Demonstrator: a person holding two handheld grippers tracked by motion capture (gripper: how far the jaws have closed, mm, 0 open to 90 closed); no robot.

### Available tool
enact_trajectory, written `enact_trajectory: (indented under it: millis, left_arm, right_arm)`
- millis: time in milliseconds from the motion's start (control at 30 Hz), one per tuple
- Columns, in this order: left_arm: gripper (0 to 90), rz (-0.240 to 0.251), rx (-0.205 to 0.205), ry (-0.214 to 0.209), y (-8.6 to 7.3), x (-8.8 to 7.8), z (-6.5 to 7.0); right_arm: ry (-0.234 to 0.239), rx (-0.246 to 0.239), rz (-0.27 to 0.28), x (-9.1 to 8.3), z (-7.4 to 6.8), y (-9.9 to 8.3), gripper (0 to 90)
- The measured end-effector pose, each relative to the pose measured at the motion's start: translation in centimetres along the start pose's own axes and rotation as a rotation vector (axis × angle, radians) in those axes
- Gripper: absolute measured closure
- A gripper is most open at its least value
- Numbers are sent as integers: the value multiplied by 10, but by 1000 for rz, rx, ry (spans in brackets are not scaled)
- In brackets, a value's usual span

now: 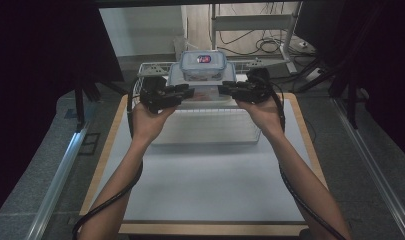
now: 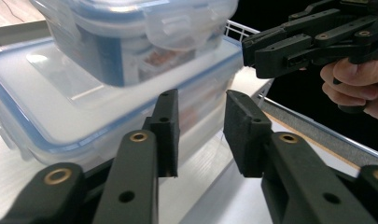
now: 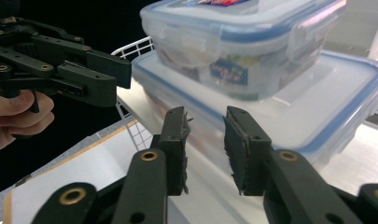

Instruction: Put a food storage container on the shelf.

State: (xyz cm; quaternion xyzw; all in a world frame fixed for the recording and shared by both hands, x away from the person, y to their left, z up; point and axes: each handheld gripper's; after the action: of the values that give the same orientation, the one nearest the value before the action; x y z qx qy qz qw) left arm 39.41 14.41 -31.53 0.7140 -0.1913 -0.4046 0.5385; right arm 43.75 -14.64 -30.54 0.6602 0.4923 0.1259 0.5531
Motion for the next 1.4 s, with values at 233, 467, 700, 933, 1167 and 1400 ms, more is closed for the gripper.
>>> enact_trajectory:
  millis: [233, 467, 700, 933, 1167, 1400]
  left_arm:
    - [570, 0, 12, -15, -14, -4, 11]
    - [510, 5, 22, -25, -29, -6, 21]
    - [443, -10, 49, -28, -45, -7, 34]
    - [296, -35, 73, -1, -60, -7, 46]
    - [190, -68, 78, -7, -76, -6, 58]
    - [96, -90, 63, -12, -96, -6, 71]
  right_arm:
    - [18, -21, -17, -7, -4, -13, 610]
    - [28, -37, -30, -13, -8, -23, 565]
    - [32, -36, -42, -14, -9, -35, 517]
    - [26, -54, -56, -15, -9, -53, 437]
    - [8, -79, -75, -19, -11, -76, 322]
    - [-23, -89, -95, -27, -9, -105, 200]
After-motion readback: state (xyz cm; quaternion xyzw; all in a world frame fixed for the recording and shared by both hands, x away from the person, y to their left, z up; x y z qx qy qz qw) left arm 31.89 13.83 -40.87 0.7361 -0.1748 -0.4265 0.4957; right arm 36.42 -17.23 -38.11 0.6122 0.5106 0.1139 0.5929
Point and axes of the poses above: each handheld gripper's, and its own axes: x roughly forward along the jaws, y roughly out of its top, z roughly to its right, and after that the axes turned 14 degrees about x, right-handed
